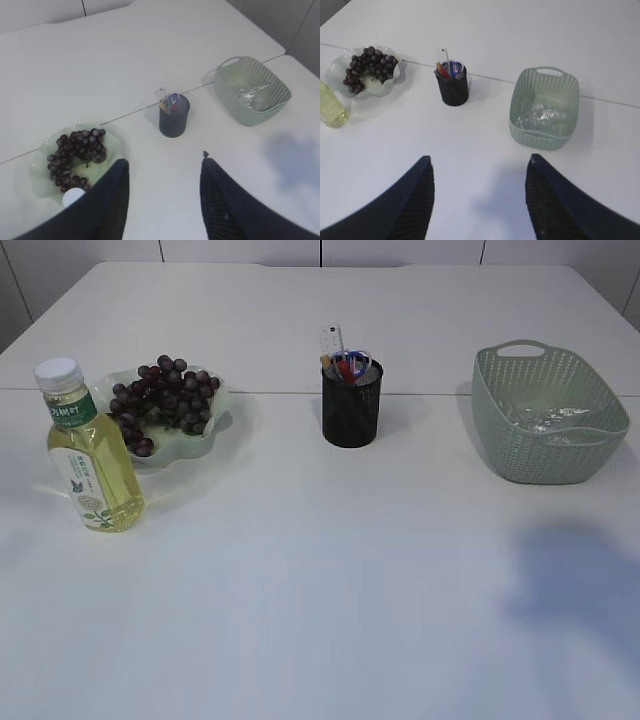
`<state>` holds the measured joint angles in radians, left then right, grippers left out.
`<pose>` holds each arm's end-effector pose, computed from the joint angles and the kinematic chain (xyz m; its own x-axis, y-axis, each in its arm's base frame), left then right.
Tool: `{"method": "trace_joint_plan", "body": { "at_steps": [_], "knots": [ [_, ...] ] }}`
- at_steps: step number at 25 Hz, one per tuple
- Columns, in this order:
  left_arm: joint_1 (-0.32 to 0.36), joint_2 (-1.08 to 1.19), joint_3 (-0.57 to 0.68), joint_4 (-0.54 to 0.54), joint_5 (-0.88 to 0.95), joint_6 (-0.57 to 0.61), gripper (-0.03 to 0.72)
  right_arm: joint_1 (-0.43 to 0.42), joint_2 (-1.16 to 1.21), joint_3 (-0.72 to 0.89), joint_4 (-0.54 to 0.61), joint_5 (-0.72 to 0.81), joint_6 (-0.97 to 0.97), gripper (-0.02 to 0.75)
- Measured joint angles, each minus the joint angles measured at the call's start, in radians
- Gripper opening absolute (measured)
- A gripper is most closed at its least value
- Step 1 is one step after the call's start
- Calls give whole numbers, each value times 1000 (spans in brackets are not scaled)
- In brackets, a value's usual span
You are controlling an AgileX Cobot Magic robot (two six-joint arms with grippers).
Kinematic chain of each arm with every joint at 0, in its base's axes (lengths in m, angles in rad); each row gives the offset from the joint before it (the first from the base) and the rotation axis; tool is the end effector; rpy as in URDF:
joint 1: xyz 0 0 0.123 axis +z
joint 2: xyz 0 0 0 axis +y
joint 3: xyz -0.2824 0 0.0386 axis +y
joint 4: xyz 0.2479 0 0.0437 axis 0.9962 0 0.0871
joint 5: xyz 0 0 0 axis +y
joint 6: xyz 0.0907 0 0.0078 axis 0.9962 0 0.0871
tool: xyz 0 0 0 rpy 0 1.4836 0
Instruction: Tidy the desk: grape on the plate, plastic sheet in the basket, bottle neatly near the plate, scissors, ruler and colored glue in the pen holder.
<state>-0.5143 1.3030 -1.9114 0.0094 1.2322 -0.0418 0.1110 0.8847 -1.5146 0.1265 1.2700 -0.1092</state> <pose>0.1912 -0.1071 0.5364 -0.4635 0.2175 -0.8590 0.4677 0.8834 -0.0287 0.1006 0.0223 0.4999 -0.5035 -0.1275 -0.8545 -0.2486 0.9686 0.0020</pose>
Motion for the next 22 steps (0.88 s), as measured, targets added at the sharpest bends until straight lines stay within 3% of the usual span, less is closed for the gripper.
{"method": "trace_joint_plan", "body": {
  "at_steps": [5, 10, 22],
  "knots": [
    [0, -100, -6, -79, 40, 30, 340, 0, -208, 234, 0, 3, -17, 441],
    [0, -212, 67, -105, 42, 42, 340, 0, -361, 317, 0, 7, -65, 441],
    [0, -694, 575, -122, -35, 62, 340, 0, -480, 332, 4, 8, -117, 441]
  ]
}}
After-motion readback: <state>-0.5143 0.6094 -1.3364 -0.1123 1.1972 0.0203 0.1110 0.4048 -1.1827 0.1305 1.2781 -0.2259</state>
